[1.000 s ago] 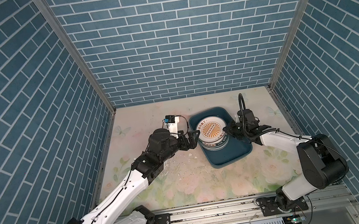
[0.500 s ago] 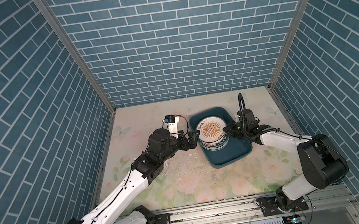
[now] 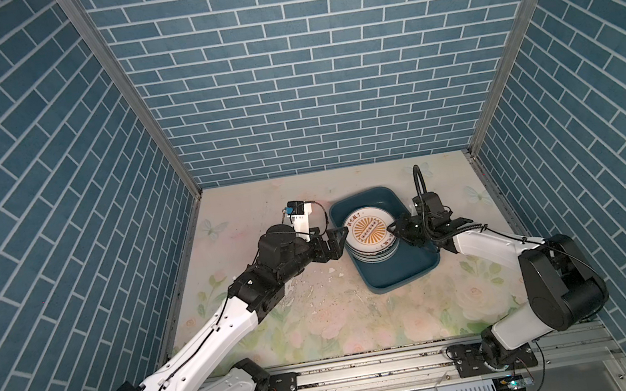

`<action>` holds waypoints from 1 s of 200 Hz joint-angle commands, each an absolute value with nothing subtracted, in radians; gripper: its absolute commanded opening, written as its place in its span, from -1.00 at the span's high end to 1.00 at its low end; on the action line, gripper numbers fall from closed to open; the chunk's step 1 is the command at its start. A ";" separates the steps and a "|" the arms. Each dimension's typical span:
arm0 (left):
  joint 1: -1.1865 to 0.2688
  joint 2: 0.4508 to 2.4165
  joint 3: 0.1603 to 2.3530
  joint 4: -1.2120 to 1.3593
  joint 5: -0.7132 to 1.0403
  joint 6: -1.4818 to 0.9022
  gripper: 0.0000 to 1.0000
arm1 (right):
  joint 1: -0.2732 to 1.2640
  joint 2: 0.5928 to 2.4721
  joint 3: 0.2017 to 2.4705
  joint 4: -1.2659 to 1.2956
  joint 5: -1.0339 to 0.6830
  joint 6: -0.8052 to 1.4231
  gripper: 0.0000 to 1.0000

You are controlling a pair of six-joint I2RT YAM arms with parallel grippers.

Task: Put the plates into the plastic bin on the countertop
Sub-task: 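Open the right gripper and raise it off the plate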

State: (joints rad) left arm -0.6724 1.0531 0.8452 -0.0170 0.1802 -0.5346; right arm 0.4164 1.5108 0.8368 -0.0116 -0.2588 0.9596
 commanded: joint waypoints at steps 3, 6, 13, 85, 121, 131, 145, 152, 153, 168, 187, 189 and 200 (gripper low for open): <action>-0.670 1.043 0.844 -0.008 0.187 -0.534 -0.99 | 0.423 1.472 0.856 -0.032 -0.249 0.934 0.09; -0.670 1.042 0.844 -0.007 0.186 -0.534 -0.99 | 0.423 1.471 0.856 -0.033 -0.249 0.934 0.07; -0.670 1.043 0.844 -0.009 0.186 -0.534 -0.99 | 0.422 1.469 0.856 -0.034 -0.249 0.933 0.03; -0.667 1.043 0.841 -0.008 0.189 -0.535 -0.99 | 0.430 1.452 0.865 -0.046 -0.240 0.933 -0.07; -0.663 1.042 0.842 -0.009 0.188 -0.532 -0.99 | 0.436 1.410 0.867 -0.074 -0.214 0.923 -0.07; -0.661 1.043 0.844 -0.012 0.188 -0.531 -0.99 | 0.440 1.392 0.869 -0.094 -0.197 0.912 -0.09; -0.661 1.043 0.848 -0.017 0.189 -0.532 -0.99 | 0.444 1.364 0.873 -0.124 -0.171 0.894 -0.16; -0.661 1.043 0.849 -0.018 0.192 -0.531 -0.99 | 0.446 1.350 0.873 -0.136 -0.156 0.885 -0.24; -0.661 1.042 0.850 -0.018 0.192 -0.531 -0.99 | 0.446 1.347 0.873 -0.138 -0.153 0.884 -0.25; -0.661 1.038 0.850 -0.024 0.187 -0.529 -0.99 | 0.446 1.312 0.867 -0.162 -0.120 0.864 -0.43; -0.660 1.024 0.850 -0.039 0.179 -0.525 -0.99 | 0.448 1.261 0.855 -0.192 -0.059 0.832 -0.60; -0.660 1.022 0.849 -0.041 0.178 -0.523 -0.99 | 0.447 1.254 0.854 -0.195 -0.052 0.828 -0.62; -0.660 1.008 0.848 -0.056 0.163 -0.516 -0.99 | 0.446 1.218 0.846 -0.214 -0.016 0.802 -0.69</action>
